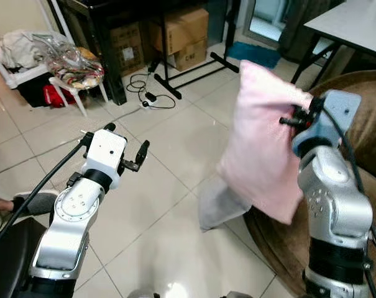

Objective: Move the pillow to the sofa from floor

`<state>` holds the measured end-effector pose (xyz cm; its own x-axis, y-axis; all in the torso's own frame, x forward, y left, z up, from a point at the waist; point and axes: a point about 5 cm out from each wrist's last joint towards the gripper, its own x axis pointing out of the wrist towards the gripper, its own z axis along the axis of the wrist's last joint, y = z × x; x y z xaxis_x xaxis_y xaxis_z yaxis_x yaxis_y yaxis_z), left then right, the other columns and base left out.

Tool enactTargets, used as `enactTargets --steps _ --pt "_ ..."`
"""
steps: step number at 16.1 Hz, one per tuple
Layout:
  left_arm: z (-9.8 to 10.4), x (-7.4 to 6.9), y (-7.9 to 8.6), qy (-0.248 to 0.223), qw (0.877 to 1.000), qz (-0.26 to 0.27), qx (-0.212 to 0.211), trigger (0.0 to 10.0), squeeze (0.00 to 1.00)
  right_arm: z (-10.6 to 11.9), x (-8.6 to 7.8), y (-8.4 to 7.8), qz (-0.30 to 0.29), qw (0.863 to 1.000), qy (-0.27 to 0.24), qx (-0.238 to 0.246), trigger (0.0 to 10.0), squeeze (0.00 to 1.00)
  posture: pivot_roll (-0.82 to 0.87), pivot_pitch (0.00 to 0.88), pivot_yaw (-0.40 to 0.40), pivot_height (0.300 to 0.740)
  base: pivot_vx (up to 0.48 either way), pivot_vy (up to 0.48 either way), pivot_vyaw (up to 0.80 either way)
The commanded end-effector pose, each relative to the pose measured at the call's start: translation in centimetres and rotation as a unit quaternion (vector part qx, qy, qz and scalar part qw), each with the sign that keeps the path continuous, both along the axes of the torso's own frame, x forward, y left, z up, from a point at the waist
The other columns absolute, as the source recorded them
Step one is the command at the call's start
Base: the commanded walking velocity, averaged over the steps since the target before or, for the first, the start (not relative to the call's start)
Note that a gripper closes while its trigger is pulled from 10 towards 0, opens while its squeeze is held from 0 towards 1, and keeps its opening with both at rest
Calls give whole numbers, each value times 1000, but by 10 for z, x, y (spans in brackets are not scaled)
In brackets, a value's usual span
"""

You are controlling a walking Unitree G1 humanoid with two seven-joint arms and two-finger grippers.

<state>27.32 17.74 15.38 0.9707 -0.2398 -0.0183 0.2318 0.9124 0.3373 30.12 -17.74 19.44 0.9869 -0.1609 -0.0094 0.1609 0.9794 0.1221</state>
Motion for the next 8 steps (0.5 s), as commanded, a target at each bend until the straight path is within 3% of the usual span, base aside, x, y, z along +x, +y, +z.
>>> enactTargets --steps 1,3,4,5,8 --pt "-1 0 4 1 1000 3 8 10000 0 13 -2 3 8 1000 -30 3 10000 0 -43 0 -6 740 0 0 0" --pt "-3 0 5 -1 1000 7 7 10000 0 3 1 12 31 999 -20 18 10000 0 -39 0 -11 740 0 0 0" --pt "1 2 3 -10 1000 6 -8 10000 0 -1 2 20 53 997 -15 47 10000 0 -34 0 -15 740 0 0 0" --pt "2 3 3 -10 1000 14 -15 10000 0 -12 3 22 47 997 19 55 10000 0 -34 0 -15 740 0 0 -800" --pt "-3 0 4 5 999 27 -28 10000 0 -23 -1 29 56 997 31 38 10000 0 -38 0 -10 740 0 0 -756"
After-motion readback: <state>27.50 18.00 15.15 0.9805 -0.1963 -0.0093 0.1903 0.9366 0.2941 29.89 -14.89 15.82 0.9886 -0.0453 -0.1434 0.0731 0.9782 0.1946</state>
